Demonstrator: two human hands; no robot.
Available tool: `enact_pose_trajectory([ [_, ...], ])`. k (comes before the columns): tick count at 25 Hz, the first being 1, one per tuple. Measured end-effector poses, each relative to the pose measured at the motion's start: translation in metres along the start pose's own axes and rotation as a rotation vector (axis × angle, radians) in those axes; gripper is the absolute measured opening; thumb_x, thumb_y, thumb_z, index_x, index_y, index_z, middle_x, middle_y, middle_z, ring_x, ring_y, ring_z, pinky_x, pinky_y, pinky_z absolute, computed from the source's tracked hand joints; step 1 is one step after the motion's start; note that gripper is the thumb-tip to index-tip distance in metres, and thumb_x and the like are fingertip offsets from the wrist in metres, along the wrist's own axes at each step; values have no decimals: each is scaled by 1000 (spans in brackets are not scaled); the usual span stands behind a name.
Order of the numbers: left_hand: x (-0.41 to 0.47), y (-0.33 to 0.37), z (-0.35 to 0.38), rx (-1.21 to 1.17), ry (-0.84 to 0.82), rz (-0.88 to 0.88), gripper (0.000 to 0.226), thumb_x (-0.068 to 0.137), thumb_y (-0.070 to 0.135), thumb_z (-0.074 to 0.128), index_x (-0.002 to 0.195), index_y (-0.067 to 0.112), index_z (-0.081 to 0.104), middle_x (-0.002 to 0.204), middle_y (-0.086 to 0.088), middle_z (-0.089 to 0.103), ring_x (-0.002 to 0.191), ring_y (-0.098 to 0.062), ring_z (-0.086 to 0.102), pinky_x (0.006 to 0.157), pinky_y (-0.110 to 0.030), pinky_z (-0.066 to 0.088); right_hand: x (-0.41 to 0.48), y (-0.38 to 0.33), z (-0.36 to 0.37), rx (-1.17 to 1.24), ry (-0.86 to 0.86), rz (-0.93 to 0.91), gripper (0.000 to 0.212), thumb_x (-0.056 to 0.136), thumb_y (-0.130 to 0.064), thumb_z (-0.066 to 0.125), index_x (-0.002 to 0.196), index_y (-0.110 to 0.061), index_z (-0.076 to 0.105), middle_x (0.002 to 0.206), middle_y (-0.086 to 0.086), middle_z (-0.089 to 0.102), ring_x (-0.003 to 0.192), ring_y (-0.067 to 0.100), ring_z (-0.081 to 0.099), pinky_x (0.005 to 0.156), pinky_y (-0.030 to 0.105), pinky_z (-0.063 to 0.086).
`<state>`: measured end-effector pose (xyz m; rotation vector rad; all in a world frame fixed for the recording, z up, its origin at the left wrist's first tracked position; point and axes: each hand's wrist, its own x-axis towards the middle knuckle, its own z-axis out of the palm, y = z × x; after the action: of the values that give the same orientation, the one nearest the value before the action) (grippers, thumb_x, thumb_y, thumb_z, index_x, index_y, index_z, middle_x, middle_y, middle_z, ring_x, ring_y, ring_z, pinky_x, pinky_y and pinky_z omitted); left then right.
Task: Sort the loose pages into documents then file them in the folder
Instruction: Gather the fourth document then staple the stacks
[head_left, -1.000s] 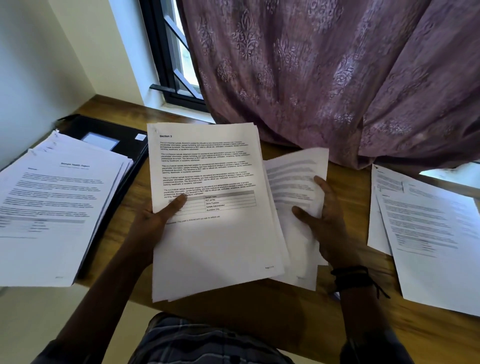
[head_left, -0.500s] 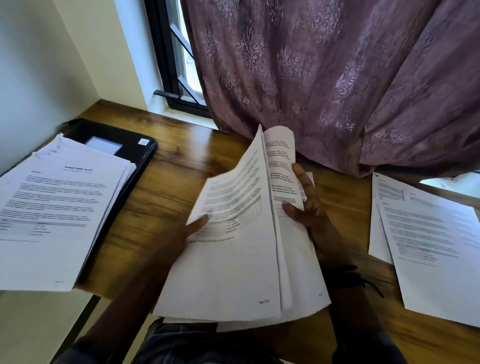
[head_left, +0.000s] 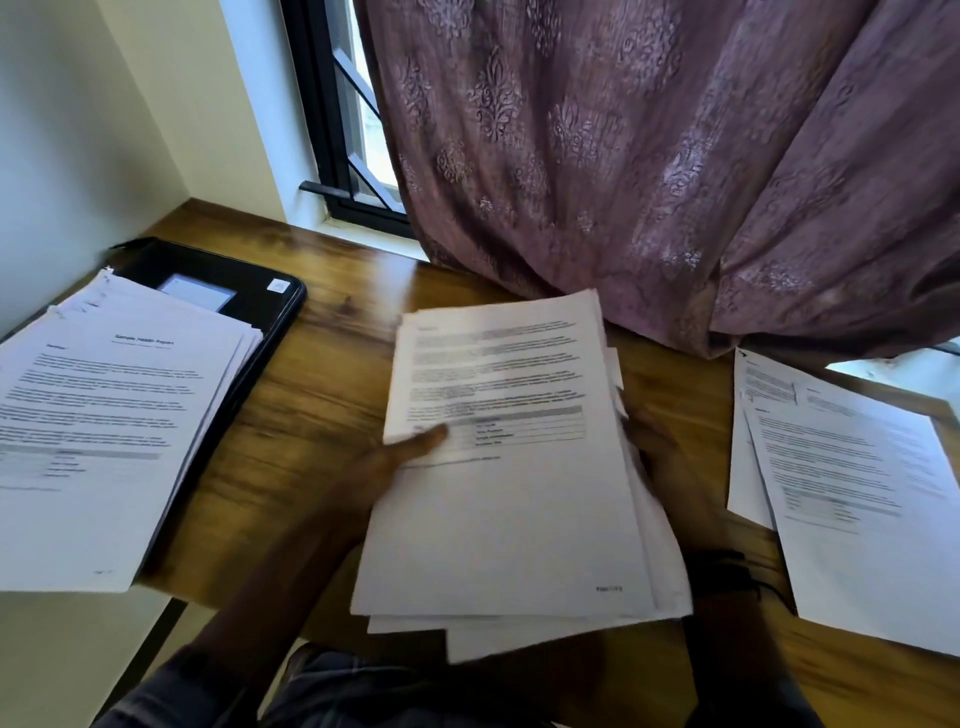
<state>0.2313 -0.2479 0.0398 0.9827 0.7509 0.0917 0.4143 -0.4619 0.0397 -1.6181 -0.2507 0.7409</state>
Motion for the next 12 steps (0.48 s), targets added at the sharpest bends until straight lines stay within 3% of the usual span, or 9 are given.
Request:
enact_pose_trajectory([
  [1,4,3,-7,-3,0,49,30,86,16,68,115,9,67,107,-16,73,88,-32,72,79,-48,60,7,8,-3,-47,45,13,42,88,-36,66,122,-12,61,101,-2,74,92,17,71,75,27,55],
  [3,13,10,-23,42,40,148,30,85,13,70,115,14,68,110,-12,73,95,-33,72,81,-50,59,23,33,-17,-369,206,5,41,87,-43,65,116,-13,64,107,3,69,95,23,66,75,28,53],
  [6,24,12,-44,188,105,240,26,87,17,71,113,20,68,107,-5,75,95,-29,73,86,-54,56,43,65,-23,-891,296,73,94,61,-82,61,126,-15,52,122,6,61,109,28,60,90,45,53],
  [8,27,7,-50,247,153,255,28,88,18,70,116,21,67,109,-2,74,95,-26,73,85,-53,57,43,69,-12,-980,331,119,109,57,-73,75,134,-5,40,131,14,48,121,35,46,103,47,41],
  [10,27,3,-52,251,168,269,28,90,16,68,117,22,65,109,-1,74,93,-23,73,78,-45,60,41,67,-3,-1005,373,117,103,60,-51,86,133,0,35,132,19,42,125,38,38,103,45,35],
  [12,26,-1,-53,236,172,269,30,89,13,68,118,19,64,108,-2,74,93,-25,73,75,-43,60,41,63,-2,-943,358,115,104,59,-42,90,134,0,32,135,19,39,129,39,33,103,48,34],
])
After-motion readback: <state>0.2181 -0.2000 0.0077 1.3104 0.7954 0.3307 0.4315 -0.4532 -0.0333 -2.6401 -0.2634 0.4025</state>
